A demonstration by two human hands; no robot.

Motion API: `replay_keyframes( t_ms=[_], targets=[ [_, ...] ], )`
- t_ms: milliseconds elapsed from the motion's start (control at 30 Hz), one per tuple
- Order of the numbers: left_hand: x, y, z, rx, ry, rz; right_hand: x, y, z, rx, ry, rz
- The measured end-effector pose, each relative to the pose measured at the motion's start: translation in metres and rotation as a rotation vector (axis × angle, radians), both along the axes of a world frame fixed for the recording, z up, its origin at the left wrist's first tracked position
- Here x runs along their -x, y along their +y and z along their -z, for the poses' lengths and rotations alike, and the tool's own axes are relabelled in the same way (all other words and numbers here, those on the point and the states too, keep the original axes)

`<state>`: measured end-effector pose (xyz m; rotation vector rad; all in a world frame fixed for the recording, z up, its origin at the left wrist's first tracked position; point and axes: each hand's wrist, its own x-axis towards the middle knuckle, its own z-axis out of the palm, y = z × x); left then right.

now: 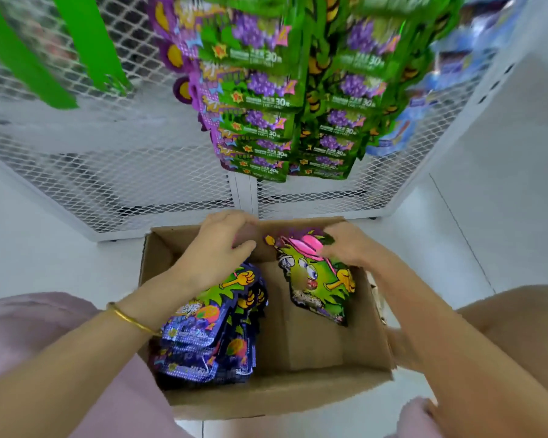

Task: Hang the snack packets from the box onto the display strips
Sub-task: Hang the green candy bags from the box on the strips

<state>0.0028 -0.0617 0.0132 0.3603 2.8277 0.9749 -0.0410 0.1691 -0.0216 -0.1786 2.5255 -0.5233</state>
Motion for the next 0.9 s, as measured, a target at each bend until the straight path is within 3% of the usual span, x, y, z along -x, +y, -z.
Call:
replay_keyframes(
  t_ms=[133,333,500,600,767,900],
  targets=[
    [-0.002,0.016,-0.054,-0.045,0.075,0.032,-0.008,0.004,-0.094,0.082,0.077,-0.096],
    [-0.001,0.016,-0.153,-0.164,0.237,0.026,-0.027,-0.014,-0.217,0.366,0.246,-0.108],
    [0.005,-0.006,-0.261,-0.13,0.439,0.033,-0.022,-0.039,-0.311,0.483,0.641,-0.113],
    [0.022,-0.016,-0.334,-0.147,0.516,0.023,-0.014,-0.052,-0.373,0.5,0.882,-0.097],
    [0.069,-0.025,-0.447,-0.393,0.755,-0.044,0.012,-0.058,-0.469,0.494,1.228,-0.108],
    [0.121,-0.019,-0.507,-0.468,0.802,-0.142,0.039,-0.06,-0.523,0.363,1.36,-0.142]
  ],
)
